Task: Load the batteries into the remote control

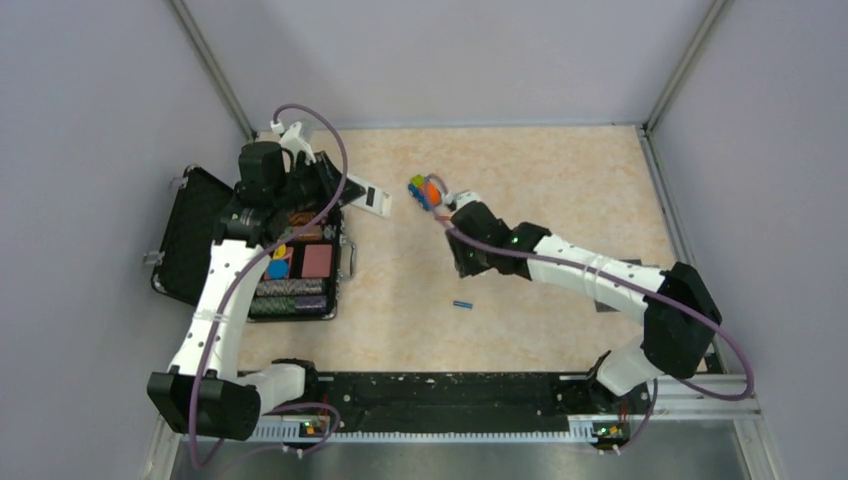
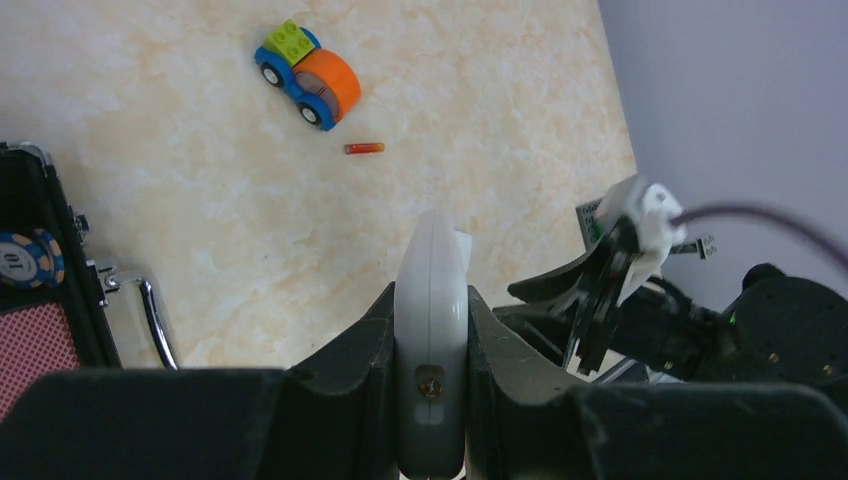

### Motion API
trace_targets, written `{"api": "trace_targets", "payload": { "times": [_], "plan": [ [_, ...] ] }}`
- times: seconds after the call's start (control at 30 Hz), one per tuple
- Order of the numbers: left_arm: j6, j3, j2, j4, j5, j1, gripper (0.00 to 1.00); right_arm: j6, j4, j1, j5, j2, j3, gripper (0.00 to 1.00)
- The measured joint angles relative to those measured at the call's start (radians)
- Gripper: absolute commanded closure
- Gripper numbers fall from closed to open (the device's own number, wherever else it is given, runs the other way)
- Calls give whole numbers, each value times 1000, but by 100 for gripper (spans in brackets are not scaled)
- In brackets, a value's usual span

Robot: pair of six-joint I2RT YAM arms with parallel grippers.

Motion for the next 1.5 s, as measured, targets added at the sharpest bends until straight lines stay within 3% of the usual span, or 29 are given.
{"api": "trace_targets", "payload": {
  "times": [0.2, 0.37, 0.57, 0.73, 0.97, 1.5],
  "plan": [
    [-76, -49, -27, -2, -66, 0, 100, 669, -28, -171, -33, -39, -28, 68],
    [-100, -119, -96, -27, -124, 0, 100, 1139, -16, -126, -144, -71, -170, 70],
    [-102, -130, -183, -62, -186, 1, 100, 1481, 1, -62, -177, -66, -183, 64],
    [-106, -155, -225, -66, -203, 1, 100, 1651, 9, -62, -195, -24, -192, 54],
    [-127, -166, -254, -95, -240, 1, 100, 1787, 3, -62, -195, 26, -217, 54],
    [-129, -183, -287, -120, -299, 1, 100, 1828, 17, -70, -148, 123, -217, 57]
  ]
}}
